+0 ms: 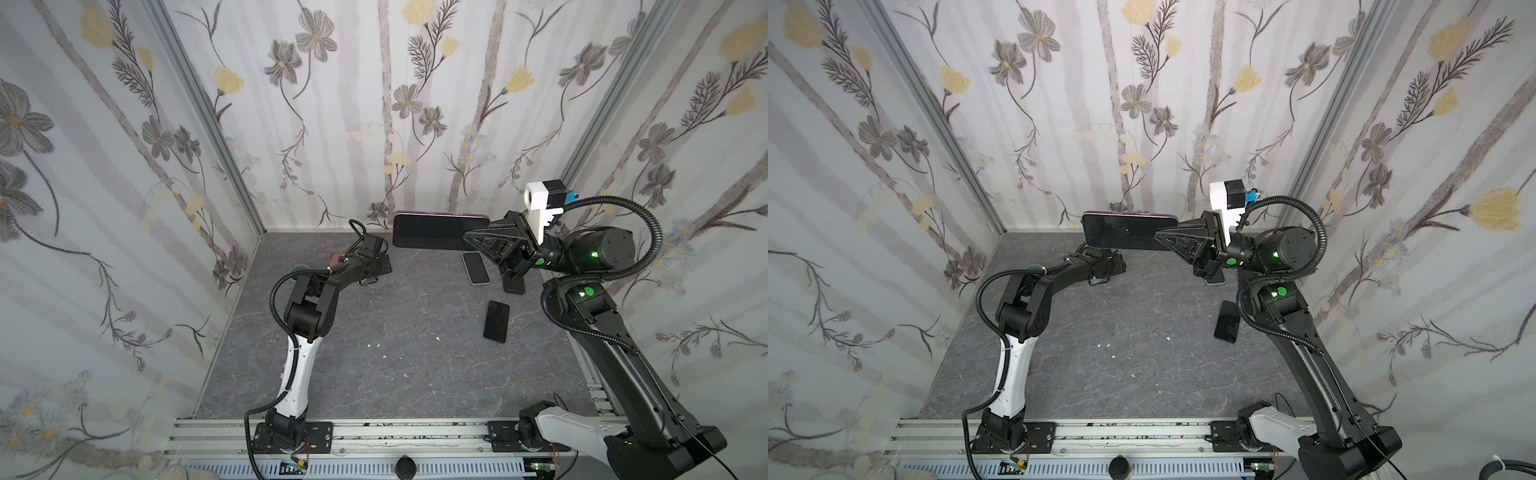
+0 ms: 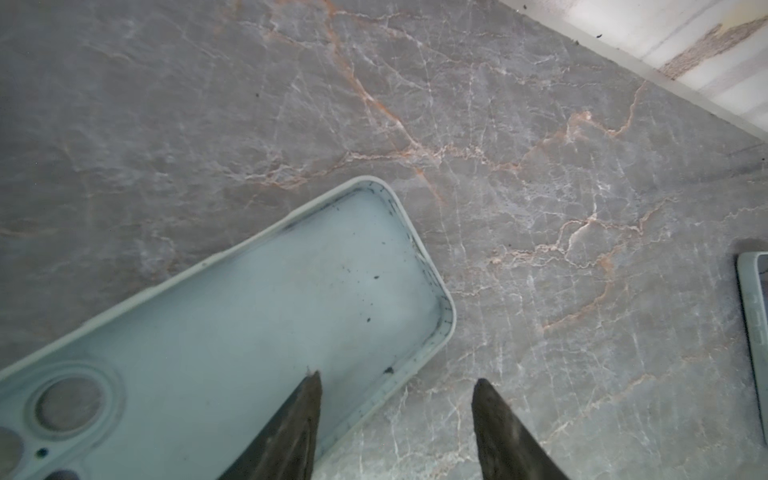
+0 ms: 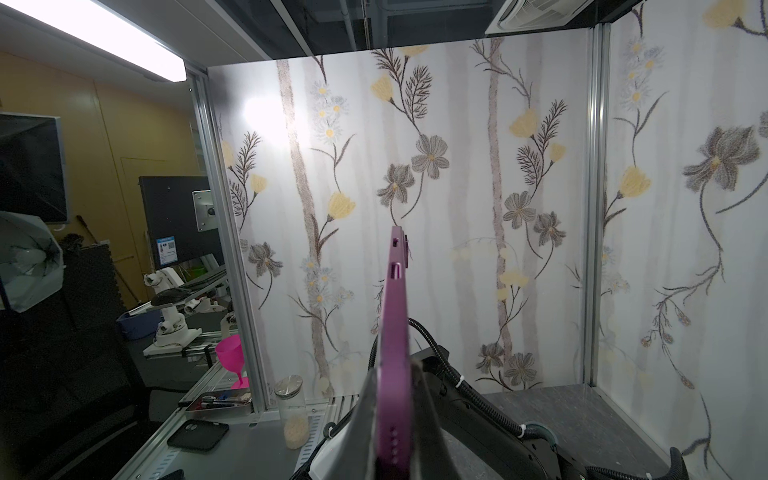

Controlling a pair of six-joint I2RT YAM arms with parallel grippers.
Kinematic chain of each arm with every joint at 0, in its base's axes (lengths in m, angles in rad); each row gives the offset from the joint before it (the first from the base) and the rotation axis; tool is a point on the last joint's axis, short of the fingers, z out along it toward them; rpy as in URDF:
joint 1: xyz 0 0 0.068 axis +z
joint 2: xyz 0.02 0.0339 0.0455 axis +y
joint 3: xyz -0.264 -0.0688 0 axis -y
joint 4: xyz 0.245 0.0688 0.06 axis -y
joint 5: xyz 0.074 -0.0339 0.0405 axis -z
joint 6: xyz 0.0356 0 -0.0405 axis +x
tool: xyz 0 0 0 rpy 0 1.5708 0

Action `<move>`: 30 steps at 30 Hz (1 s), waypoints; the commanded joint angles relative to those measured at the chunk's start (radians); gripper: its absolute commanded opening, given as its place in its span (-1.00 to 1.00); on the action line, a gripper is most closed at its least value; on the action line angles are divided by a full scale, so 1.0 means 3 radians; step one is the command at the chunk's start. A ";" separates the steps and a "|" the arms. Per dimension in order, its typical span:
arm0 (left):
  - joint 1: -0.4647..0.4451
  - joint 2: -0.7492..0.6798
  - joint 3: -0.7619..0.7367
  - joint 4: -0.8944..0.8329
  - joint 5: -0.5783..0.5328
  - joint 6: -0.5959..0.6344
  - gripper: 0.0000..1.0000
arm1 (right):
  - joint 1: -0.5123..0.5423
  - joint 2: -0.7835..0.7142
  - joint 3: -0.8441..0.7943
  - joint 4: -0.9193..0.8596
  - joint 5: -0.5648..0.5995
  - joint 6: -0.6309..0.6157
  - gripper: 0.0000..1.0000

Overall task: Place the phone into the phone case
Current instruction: 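Move the left gripper down to the pale mint phone case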

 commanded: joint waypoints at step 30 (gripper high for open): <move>-0.0448 -0.0311 -0.0646 0.0044 0.0628 0.0257 0.23 | -0.0012 -0.0101 0.0010 0.0182 0.0231 0.0170 -1.00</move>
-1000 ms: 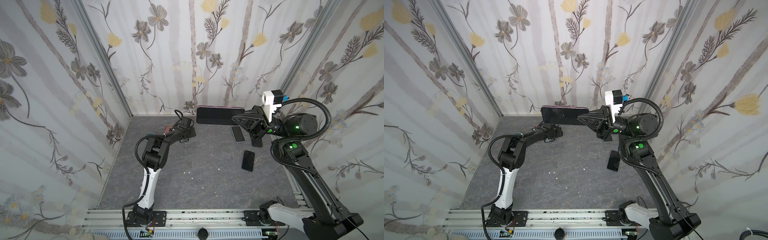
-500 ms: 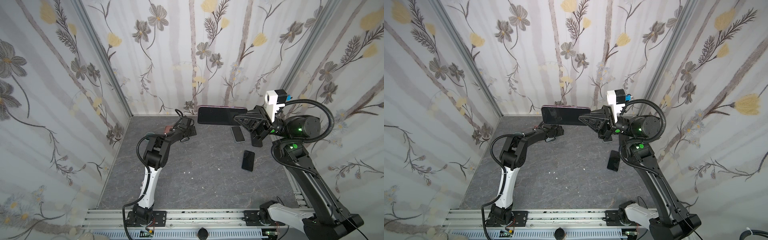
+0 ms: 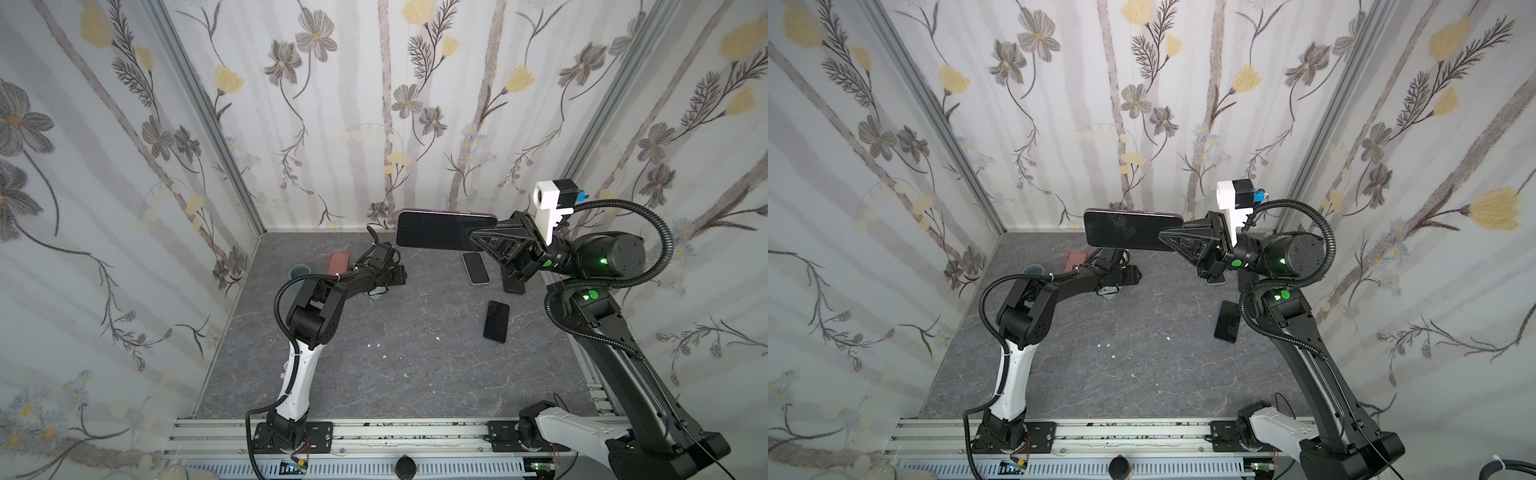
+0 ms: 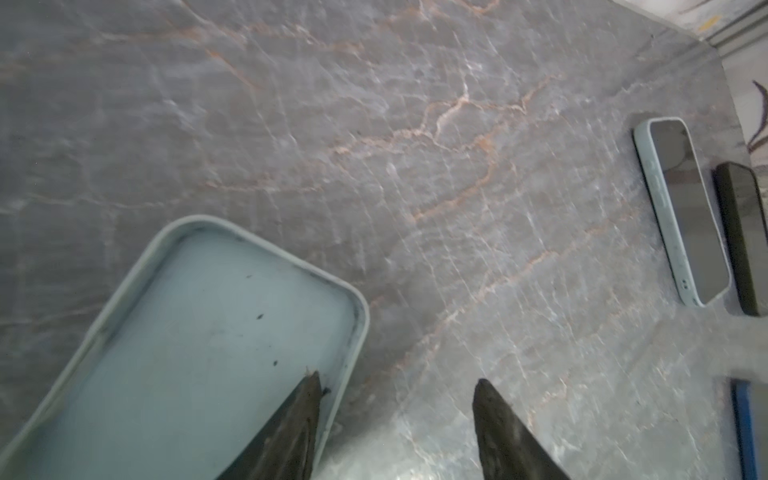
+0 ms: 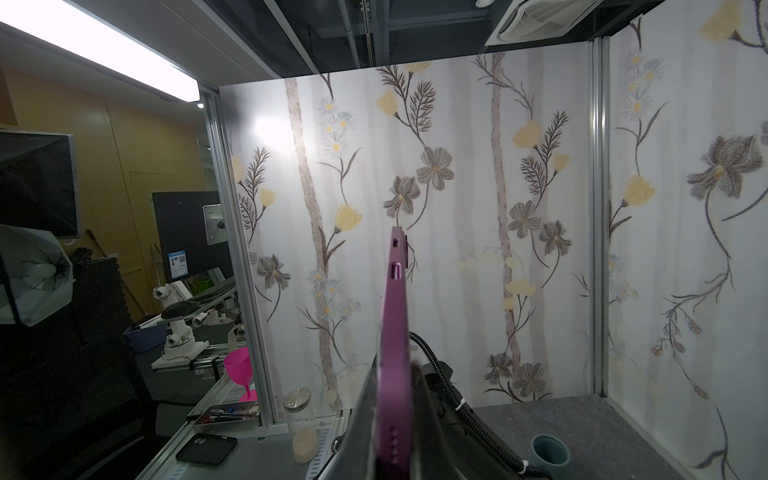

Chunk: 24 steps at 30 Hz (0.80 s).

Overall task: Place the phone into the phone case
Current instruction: 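Move the left gripper down to the pale mint phone case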

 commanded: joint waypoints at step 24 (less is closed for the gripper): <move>-0.0306 -0.1961 -0.2088 -0.0015 -0.0463 -0.0725 0.40 | -0.0006 -0.0057 0.0051 -0.0147 0.0067 -0.0196 -1.00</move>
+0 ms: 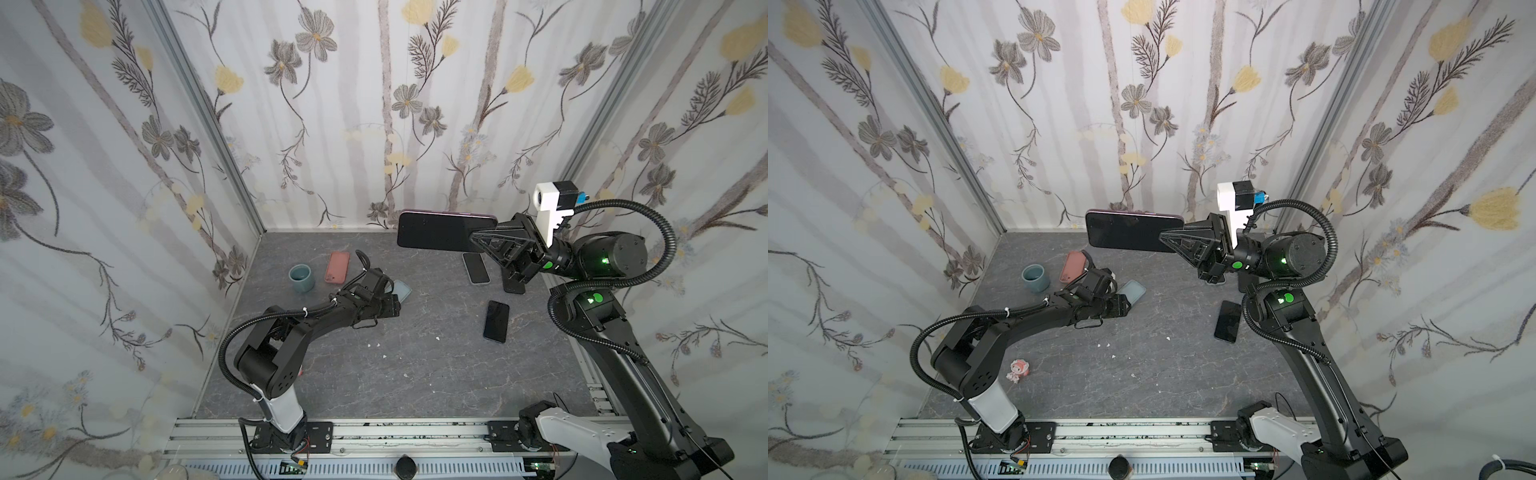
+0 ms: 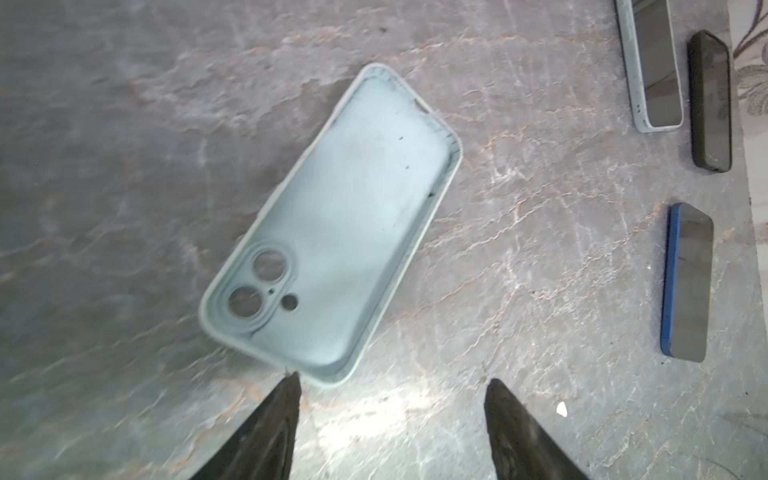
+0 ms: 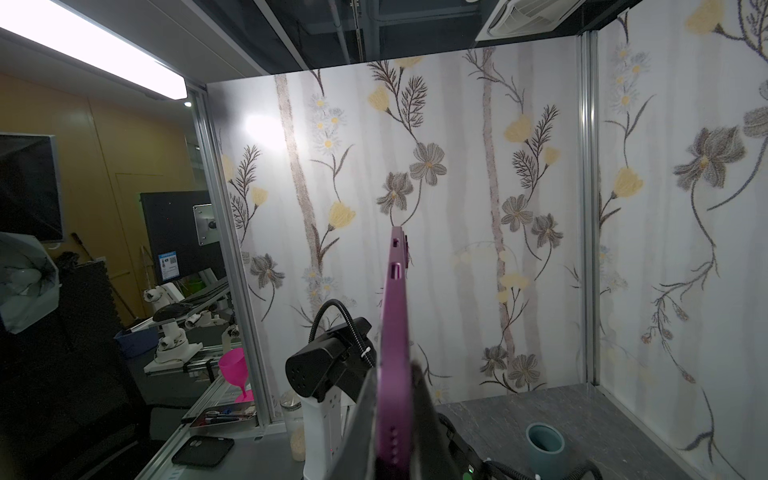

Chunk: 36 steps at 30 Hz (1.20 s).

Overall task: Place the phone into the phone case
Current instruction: 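Move the left gripper down to the pale mint phone case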

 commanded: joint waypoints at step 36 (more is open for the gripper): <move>0.0104 0.0586 0.0223 0.0006 -0.0379 0.0353 -0.33 | -0.0014 0.0010 0.0061 0.0100 0.0071 0.0049 -1.00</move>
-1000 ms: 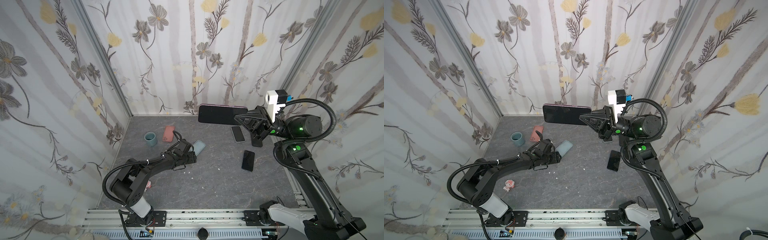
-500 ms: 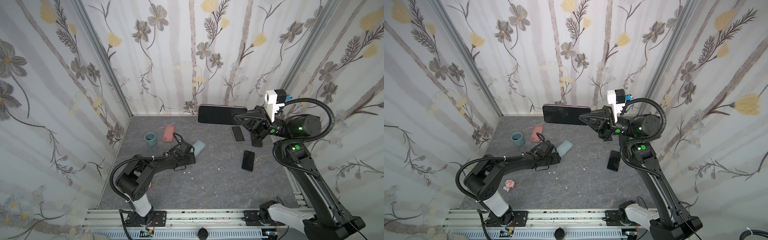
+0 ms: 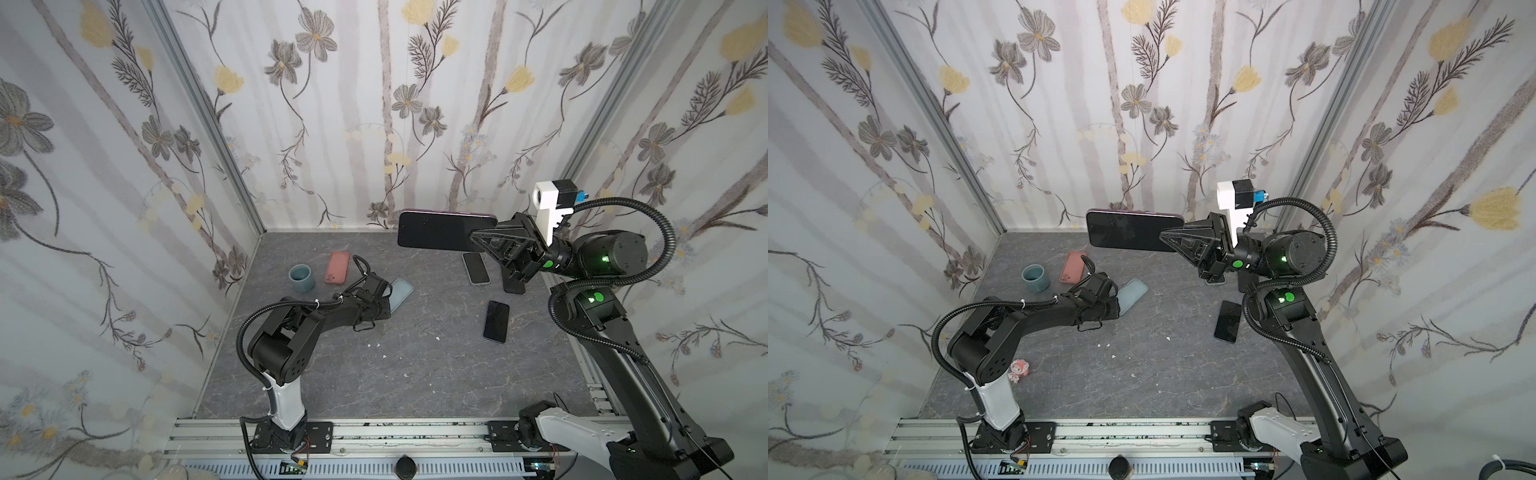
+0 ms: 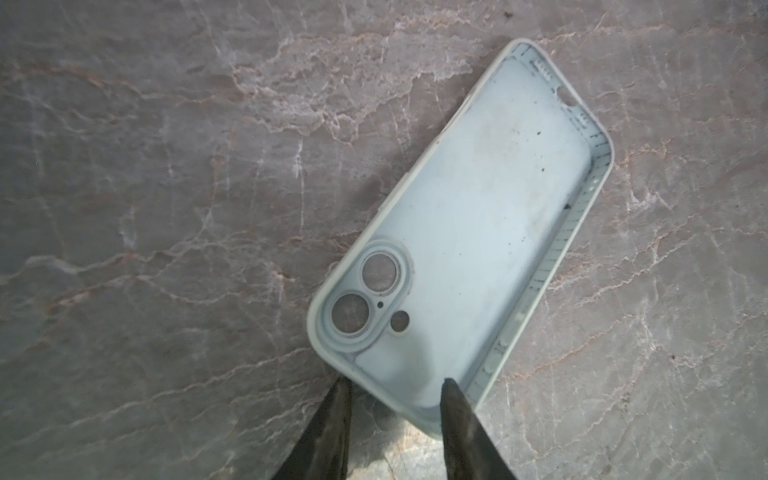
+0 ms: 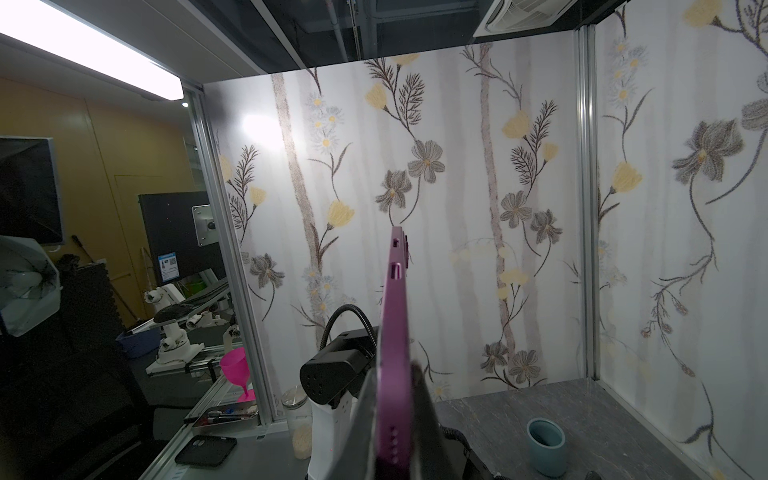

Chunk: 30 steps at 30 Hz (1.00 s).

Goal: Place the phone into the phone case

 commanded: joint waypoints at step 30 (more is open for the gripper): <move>-0.0151 0.0025 0.0133 -0.0017 0.0212 0.0443 -0.63 | 0.0004 0.0072 -0.0092 -0.0016 -0.0090 -0.0196 -1.00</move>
